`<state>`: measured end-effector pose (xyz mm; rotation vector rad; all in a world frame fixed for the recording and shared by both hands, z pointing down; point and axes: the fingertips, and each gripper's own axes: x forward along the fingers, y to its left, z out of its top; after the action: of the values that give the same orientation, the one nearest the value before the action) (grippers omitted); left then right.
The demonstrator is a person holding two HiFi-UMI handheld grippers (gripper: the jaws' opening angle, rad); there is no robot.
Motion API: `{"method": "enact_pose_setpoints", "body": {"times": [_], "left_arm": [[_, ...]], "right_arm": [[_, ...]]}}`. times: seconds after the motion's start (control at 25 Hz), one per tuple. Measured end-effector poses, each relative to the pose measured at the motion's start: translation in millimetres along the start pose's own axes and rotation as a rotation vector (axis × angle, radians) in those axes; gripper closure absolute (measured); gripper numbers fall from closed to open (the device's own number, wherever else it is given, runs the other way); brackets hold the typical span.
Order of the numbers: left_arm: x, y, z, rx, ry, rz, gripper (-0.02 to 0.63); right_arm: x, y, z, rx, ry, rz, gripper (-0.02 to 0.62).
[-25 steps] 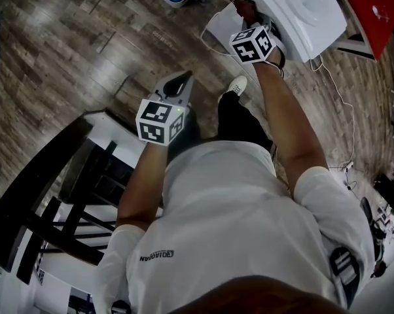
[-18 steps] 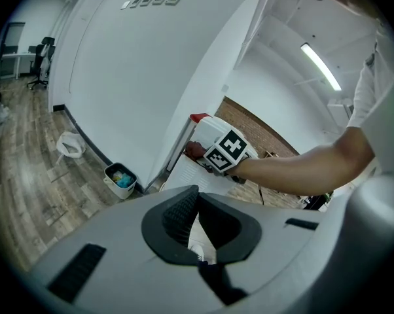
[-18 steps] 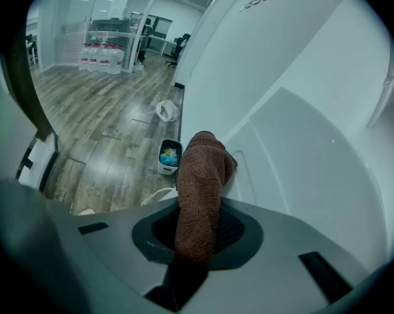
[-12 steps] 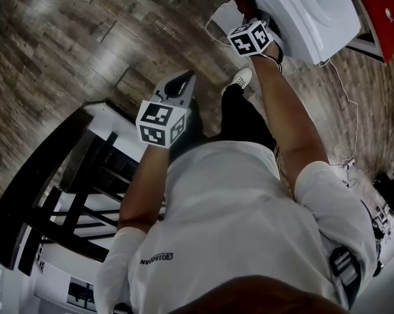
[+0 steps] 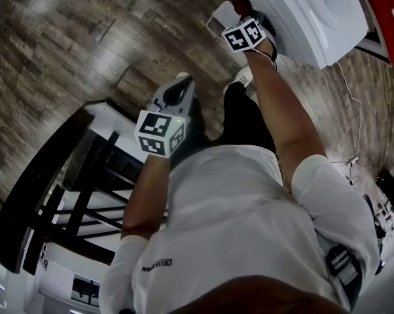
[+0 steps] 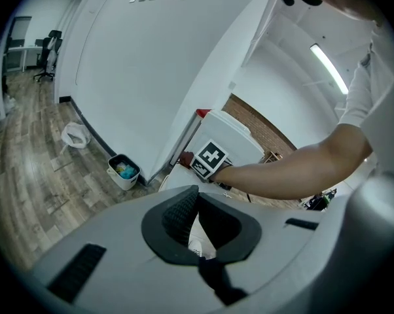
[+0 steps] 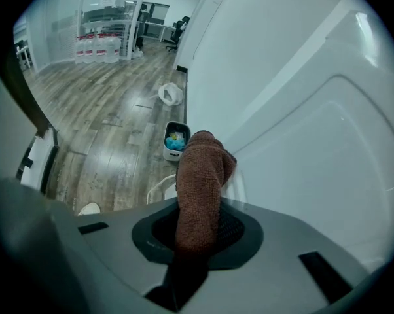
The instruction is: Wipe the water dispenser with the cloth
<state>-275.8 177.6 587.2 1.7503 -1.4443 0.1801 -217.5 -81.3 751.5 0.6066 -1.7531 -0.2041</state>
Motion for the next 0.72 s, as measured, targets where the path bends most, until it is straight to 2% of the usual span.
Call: {"method": "enact_pose_setpoints", "body": {"times": [0.72], "left_arm": [[-4.9,-0.7,-36.3,-0.071,0.048,0.016,0.61]], "right_arm": [[75.0,46.5,-24.8,-0.033,0.104,0.059,0.545]]}}
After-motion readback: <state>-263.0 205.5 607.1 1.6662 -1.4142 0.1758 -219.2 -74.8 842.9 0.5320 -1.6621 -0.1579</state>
